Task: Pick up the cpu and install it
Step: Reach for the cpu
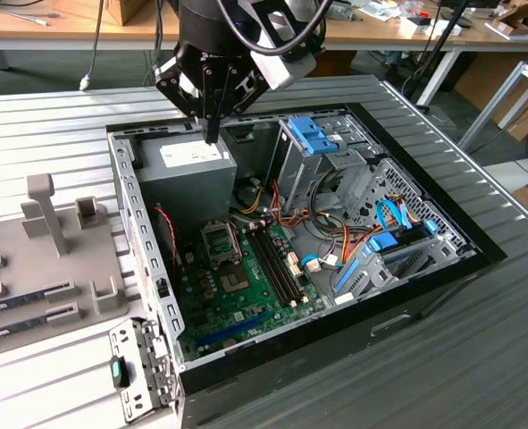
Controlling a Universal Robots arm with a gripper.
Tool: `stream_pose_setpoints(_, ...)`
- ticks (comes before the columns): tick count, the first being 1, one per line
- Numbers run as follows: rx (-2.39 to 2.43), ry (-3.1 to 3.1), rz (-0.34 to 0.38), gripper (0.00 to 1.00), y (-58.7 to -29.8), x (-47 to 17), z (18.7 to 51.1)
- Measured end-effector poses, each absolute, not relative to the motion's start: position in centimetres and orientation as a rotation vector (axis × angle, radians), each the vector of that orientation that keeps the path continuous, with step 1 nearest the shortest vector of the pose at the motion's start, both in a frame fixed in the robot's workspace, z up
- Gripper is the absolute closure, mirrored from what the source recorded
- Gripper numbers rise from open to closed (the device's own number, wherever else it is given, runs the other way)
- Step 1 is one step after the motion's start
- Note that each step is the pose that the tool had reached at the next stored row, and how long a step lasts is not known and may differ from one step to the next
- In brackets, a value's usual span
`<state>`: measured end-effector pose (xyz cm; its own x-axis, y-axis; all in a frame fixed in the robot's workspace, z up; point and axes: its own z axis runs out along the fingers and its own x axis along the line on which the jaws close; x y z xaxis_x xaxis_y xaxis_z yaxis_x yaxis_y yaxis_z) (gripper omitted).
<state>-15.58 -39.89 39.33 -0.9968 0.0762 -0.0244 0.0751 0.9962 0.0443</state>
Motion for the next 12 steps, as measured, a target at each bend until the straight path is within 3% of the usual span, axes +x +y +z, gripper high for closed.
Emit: stream_pose_setpoints(12, 0.118, 3.112, 0.068, 0.89, -39.89, -16.02, 39.33)
